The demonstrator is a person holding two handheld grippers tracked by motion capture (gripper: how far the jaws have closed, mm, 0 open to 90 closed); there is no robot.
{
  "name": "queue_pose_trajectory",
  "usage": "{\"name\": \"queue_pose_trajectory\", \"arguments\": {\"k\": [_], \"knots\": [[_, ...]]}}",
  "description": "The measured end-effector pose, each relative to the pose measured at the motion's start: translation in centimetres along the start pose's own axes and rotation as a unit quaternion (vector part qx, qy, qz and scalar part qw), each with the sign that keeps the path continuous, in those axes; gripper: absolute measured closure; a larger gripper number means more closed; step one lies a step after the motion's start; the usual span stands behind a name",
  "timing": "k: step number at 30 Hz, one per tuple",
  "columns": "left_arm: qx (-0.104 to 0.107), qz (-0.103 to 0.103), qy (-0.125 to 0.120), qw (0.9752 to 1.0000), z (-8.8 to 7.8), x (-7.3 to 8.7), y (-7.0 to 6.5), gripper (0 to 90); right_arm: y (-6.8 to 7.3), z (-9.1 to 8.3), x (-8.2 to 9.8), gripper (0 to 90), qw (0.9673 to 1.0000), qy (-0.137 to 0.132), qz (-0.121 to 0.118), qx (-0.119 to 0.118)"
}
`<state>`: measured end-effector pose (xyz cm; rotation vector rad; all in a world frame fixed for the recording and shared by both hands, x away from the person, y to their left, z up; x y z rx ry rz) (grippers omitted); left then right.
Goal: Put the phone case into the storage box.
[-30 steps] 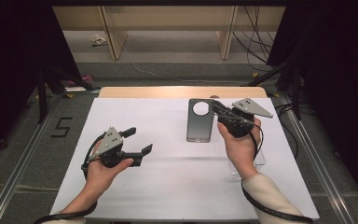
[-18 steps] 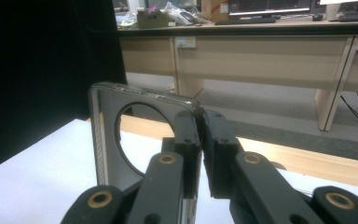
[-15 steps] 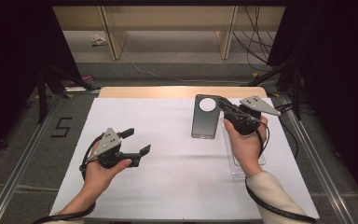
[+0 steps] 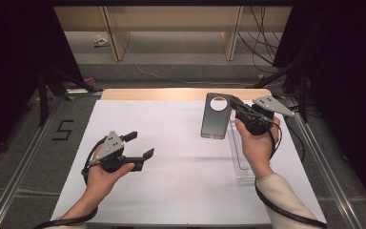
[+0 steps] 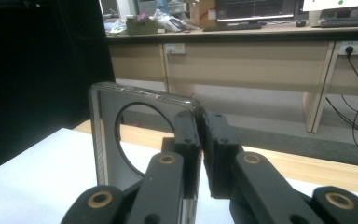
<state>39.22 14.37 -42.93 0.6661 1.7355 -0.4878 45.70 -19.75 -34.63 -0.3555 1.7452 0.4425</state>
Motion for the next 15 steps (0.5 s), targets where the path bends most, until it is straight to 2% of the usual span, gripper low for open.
{"name": "queue_pose_trajectory", "arguments": {"k": [15], "knots": [[0.000,-0.004,0.000,1.0000,0.0,0.1,-0.1,15.6,-1.5,-0.5,-0.4,85.3,0.9998,-0.006,0.004,0.017]]}}
Point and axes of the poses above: each handheld gripper's, and its own axes: z roughly forward along the jaws, x roughly out of its underside, y roughly to its left, the point moved 5 cm from there along z, roughly forward along the jaws, and after that the axes turned 4 degrees about -x, right-handed, at the moved point
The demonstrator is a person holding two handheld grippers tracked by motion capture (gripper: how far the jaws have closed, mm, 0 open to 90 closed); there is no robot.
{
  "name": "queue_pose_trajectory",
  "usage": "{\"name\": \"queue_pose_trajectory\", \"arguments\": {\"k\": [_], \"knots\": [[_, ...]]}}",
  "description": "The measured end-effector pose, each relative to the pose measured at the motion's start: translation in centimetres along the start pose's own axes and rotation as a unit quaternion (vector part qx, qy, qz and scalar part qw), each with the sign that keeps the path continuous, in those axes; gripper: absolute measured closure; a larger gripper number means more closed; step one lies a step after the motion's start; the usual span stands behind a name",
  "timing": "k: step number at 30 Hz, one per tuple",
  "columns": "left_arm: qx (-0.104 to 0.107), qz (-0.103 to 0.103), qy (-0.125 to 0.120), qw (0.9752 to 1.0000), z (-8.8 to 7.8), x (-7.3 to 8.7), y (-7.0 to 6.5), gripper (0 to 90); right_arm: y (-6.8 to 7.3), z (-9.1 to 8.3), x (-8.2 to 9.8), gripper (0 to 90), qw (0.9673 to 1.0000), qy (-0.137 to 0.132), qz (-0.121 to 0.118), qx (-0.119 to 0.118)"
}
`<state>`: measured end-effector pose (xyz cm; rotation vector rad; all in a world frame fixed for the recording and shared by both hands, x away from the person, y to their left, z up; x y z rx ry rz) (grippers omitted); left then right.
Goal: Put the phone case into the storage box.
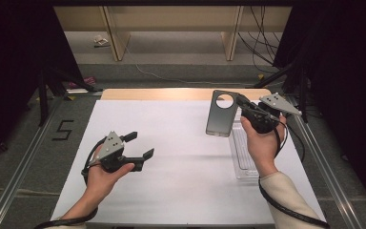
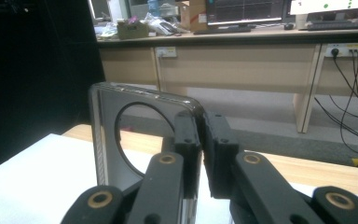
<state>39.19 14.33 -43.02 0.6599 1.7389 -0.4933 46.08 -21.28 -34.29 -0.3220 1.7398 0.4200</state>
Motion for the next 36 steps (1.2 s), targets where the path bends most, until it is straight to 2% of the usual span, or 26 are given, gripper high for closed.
{"name": "queue_pose_trajectory", "arguments": {"k": [16,36], "knots": [[-0.002,-0.003,-0.003,1.0000,0.1,0.1,0.1,15.7,-1.5,-0.4,-0.3,85.3,0.9998,-0.005,-0.002,0.018],[-0.002,-0.008,-0.004,1.0000,0.1,0.1,0.3,15.7,-2.4,-0.5,-0.2,85.3,0.9995,-0.004,-0.002,0.030]]}}
Point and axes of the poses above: each handheld gripper's, and its own axes: z roughly forward along the jaws, x roughly out of its underside, y roughly to its left, the point moved 5 cm from there along z, roughly forward along the jaws, and after that the axes turned 4 degrees about -x, right-handed, at the moved point
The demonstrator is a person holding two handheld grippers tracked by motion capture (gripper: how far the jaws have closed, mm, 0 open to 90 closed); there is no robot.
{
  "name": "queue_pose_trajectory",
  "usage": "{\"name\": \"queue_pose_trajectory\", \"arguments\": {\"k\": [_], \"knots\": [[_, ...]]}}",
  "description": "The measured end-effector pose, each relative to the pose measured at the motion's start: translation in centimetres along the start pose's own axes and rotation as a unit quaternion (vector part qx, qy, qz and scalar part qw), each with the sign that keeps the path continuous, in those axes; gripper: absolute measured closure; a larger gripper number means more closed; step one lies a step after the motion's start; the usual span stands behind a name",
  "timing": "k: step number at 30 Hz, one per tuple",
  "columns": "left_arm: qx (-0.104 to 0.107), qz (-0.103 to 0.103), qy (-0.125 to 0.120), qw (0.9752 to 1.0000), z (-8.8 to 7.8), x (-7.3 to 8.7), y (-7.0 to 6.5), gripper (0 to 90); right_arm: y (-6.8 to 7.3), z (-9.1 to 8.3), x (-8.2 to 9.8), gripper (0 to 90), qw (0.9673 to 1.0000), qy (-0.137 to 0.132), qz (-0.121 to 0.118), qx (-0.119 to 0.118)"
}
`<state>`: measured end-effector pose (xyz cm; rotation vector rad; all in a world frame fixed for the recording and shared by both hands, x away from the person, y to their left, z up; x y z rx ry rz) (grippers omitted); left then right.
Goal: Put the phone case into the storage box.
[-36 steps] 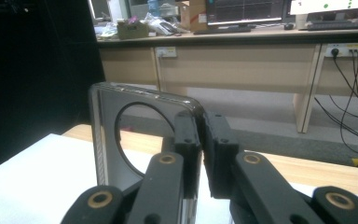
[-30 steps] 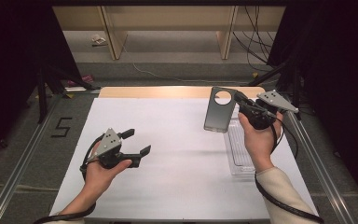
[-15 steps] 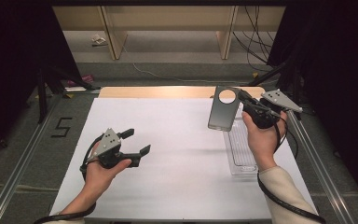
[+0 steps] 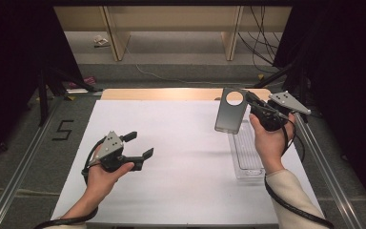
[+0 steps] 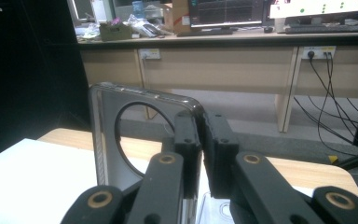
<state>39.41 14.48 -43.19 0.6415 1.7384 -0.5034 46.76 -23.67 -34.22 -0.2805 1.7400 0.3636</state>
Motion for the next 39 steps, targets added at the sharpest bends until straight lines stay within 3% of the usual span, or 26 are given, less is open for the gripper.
{"name": "queue_pose_trajectory", "arguments": {"k": [39], "knots": [[-0.001,-0.004,-0.002,1.0000,0.0,0.0,0.3,15.7,-1.1,-0.3,-0.4,85.3,0.9999,-0.004,-0.005,0.010]]}}
Point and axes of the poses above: each handheld gripper's, and its own axes: z roughly forward along the jaws, x roughly out of its underside, y roughly to its left, the point moved 5 cm from there along z, roughly forward along the jaws, and after that the axes turned 4 degrees about -x, right-handed, at the moved point
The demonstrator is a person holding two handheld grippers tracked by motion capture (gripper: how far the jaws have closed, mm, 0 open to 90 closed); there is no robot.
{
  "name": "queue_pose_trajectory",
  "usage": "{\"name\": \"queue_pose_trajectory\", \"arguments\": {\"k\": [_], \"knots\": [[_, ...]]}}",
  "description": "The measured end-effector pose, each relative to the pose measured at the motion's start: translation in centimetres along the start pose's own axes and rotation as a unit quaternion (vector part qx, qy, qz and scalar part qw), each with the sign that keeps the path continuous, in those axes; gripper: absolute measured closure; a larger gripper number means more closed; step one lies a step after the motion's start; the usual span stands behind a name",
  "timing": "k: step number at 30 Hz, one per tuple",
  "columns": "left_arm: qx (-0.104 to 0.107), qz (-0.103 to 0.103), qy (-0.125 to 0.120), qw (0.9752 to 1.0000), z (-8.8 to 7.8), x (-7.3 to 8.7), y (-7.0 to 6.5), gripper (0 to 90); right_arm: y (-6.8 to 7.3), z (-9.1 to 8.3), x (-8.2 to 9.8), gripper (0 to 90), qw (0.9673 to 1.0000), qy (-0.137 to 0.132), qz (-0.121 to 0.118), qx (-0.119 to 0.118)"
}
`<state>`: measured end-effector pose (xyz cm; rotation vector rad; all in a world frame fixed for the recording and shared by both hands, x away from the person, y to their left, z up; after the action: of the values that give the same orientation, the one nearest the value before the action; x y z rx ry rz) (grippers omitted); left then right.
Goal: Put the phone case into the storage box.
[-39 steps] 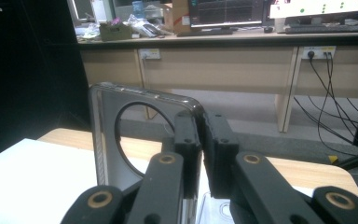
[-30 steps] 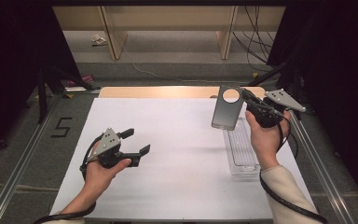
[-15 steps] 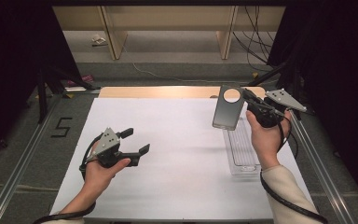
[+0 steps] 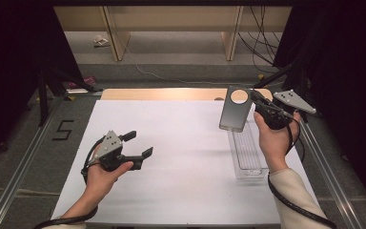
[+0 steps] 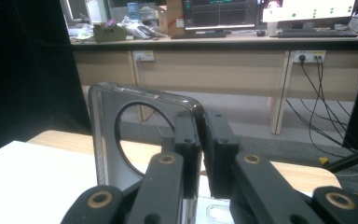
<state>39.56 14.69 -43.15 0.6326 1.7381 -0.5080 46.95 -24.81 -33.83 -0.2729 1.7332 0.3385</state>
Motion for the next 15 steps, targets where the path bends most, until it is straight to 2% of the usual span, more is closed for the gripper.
{"name": "queue_pose_trajectory", "arguments": {"k": [15], "knots": [[-0.001,0.000,0.000,1.0000,-0.01,-0.02,0.11,15.6,-0.71,-0.17,-0.19,85.3,1.0000,0.000,-0.001,0.005]]}}
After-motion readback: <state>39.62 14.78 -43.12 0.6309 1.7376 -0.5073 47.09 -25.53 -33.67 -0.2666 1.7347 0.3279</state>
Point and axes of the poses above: each handheld gripper's, and its own axes: z roughly forward along the jaws, x roughly out of its underside, y roughly to its left, the point moved 5 cm from there along z, roughly forward along the jaws, and after that the axes turned 4 degrees about -x, right-handed, at the moved point
